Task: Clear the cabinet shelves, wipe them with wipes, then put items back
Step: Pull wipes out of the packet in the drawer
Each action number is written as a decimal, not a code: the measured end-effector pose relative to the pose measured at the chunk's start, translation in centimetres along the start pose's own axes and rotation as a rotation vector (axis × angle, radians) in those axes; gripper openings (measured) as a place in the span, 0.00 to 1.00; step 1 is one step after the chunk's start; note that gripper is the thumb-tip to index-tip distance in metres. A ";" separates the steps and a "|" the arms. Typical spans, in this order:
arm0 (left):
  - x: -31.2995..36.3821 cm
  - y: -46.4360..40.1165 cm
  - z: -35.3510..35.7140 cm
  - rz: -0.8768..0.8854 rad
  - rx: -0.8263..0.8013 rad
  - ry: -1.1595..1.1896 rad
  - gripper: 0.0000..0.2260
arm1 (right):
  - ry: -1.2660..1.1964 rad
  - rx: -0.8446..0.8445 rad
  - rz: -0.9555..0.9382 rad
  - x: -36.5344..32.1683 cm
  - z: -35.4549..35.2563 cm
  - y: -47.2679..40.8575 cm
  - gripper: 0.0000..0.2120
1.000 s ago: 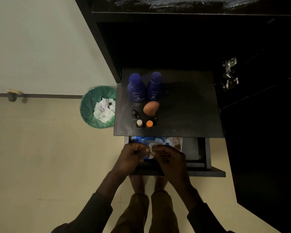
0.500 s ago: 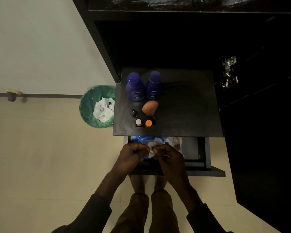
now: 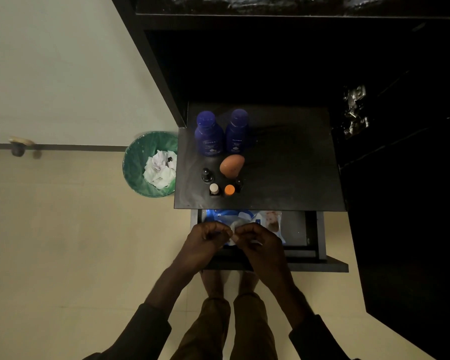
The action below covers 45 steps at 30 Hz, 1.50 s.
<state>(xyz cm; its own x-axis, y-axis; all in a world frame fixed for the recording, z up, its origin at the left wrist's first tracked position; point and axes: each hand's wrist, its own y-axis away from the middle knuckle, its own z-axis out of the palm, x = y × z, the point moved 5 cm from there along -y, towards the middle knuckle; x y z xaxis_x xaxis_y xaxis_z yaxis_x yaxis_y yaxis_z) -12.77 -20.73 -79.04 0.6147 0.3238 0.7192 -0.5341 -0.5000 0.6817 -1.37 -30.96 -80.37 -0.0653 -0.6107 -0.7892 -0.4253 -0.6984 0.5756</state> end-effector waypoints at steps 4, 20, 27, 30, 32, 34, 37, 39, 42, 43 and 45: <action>0.1 0.6 0.3 -0.030 0.009 0.103 0.07 | 0.027 -0.003 -0.006 -0.2 -0.1 0.5 0.09; 0.8 1.2 0.6 0.100 0.267 -0.064 0.14 | -0.067 0.205 0.116 1.7 -2.5 0.5 0.15; 7.0 5.9 0.3 0.393 0.127 0.139 0.10 | -0.215 0.005 0.041 -0.2 -3.5 1.3 0.21; 7.9 5.7 -0.2 0.337 0.071 0.273 0.14 | -0.479 -0.088 0.217 0.8 -5.0 2.8 0.13; 7.5 5.2 -0.4 0.230 0.097 0.314 0.13 | -0.604 -0.094 0.339 0.9 -5.2 3.2 0.10; 6.6 4.6 -0.5 0.146 0.153 0.339 0.14 | -0.658 -0.086 0.338 0.1 -5.0 2.8 0.14; 5.0 4.4 -0.6 0.049 0.230 0.382 0.10 | -0.657 -0.076 0.278 -0.4 -6.0 3.0 0.26; 4.1 4.5 -0.5 -0.005 0.227 0.408 0.11 | -0.549 -0.063 0.228 -0.5 -6.5 3.2 0.17; 3.4 4.7 0.1 -0.052 0.156 0.508 0.16 | -0.434 -0.026 0.200 -0.1 -6.9 3.7 0.14; 3.2 4.7 0.2 -0.078 0.144 0.549 0.16 | -0.386 -0.011 0.200 -0.1 -7.0 3.7 0.15; 2.7 4.6 0.4 -0.131 0.133 0.649 0.16 | -0.275 0.016 0.191 -0.3 -7.0 3.6 0.20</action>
<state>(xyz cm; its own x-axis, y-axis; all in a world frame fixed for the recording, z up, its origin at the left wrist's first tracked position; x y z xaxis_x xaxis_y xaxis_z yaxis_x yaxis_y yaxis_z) -13.30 -22.46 -74.00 0.1741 0.7845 0.5952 -0.3779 -0.5049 0.7761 3.47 -35.95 -76.57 -0.3857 -0.6047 -0.6968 -0.3962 -0.5735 0.7170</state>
